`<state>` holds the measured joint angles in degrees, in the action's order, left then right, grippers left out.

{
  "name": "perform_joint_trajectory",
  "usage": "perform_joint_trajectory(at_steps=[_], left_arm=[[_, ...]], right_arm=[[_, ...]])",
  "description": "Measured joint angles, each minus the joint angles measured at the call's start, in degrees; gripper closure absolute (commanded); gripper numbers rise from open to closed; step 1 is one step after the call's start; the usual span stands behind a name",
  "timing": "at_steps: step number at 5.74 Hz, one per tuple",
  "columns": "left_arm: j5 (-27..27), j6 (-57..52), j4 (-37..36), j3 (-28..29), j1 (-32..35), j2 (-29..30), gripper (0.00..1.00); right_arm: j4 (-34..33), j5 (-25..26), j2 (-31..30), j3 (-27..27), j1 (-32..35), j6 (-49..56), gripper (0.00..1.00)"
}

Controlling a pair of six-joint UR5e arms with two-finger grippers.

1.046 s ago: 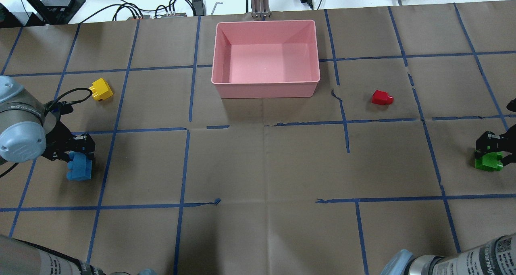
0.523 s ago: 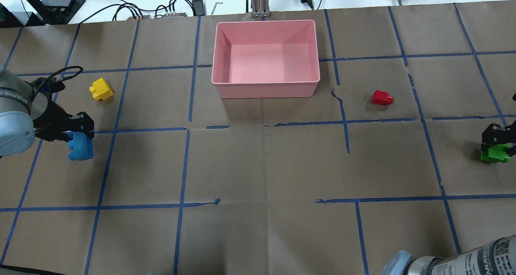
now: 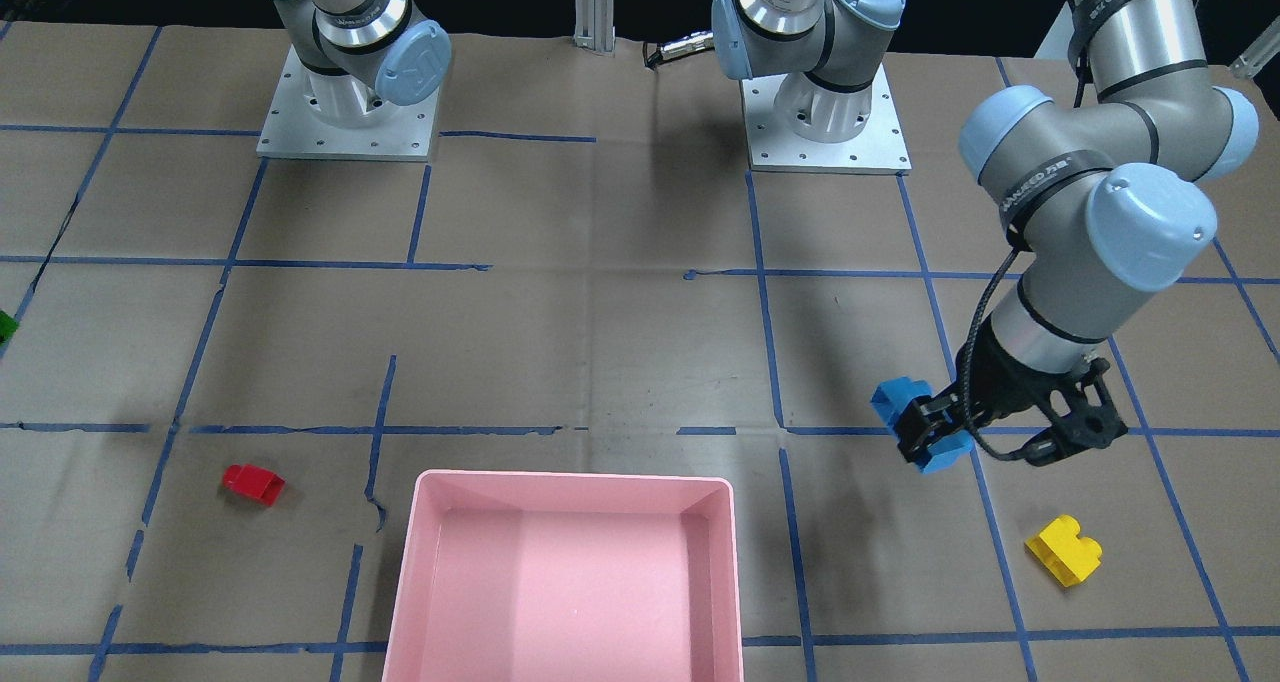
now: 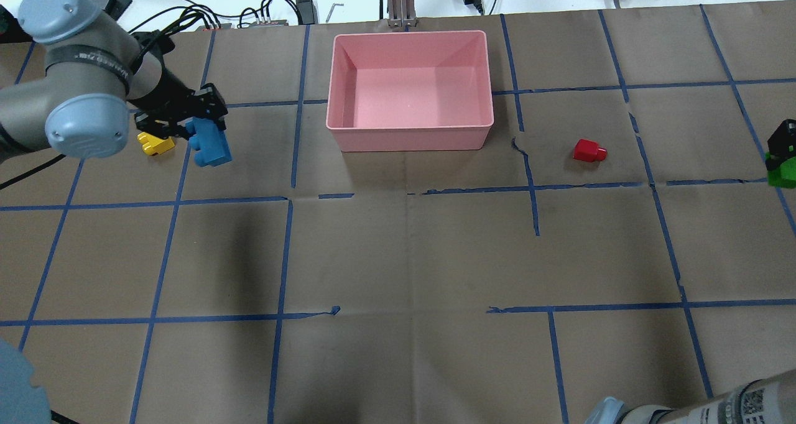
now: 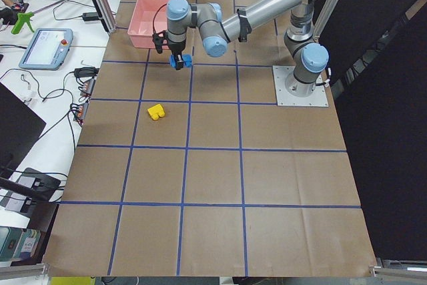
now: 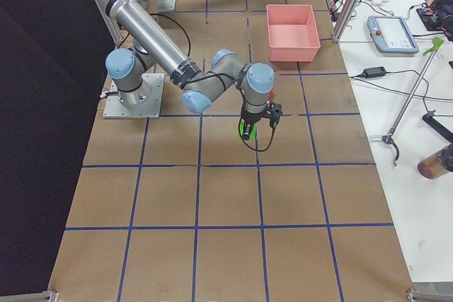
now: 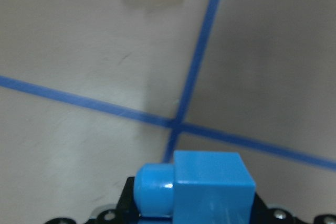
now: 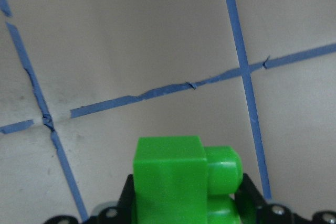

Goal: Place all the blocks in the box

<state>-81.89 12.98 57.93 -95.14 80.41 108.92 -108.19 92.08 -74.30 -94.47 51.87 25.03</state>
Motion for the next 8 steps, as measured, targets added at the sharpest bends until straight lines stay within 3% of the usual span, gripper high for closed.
perform_joint_trajectory(at_steps=[1,2,3,4,7,8], left_arm=[[2.36,11.04,0.2,8.53,6.25,5.77,0.91],[3.16,20.75,0.11,16.98,11.8,11.74,0.75],[3.3,28.48,-0.09,23.85,16.27,17.28,0.46],[3.28,32.58,-0.41,27.29,19.03,20.72,0.01],[3.51,33.06,-0.78,28.33,20.48,22.5,0.01],[2.85,28.78,-0.35,27.31,19.48,21.49,0.01]], right_arm=[[6.94,0.02,0.15,6.62,3.32,-1.39,0.47],[10.98,0.09,0.27,10.67,6.64,-3.48,0.47],[12.6,0.01,0.31,12.32,9.4,-5.32,0.47],[12.86,-0.12,0.36,12.76,11.92,-6.07,0.47],[10.16,-0.25,2.37,13.75,20.44,-11.53,0.48],[9.42,-0.26,3.93,15.14,24.0,-15.6,0.48]])
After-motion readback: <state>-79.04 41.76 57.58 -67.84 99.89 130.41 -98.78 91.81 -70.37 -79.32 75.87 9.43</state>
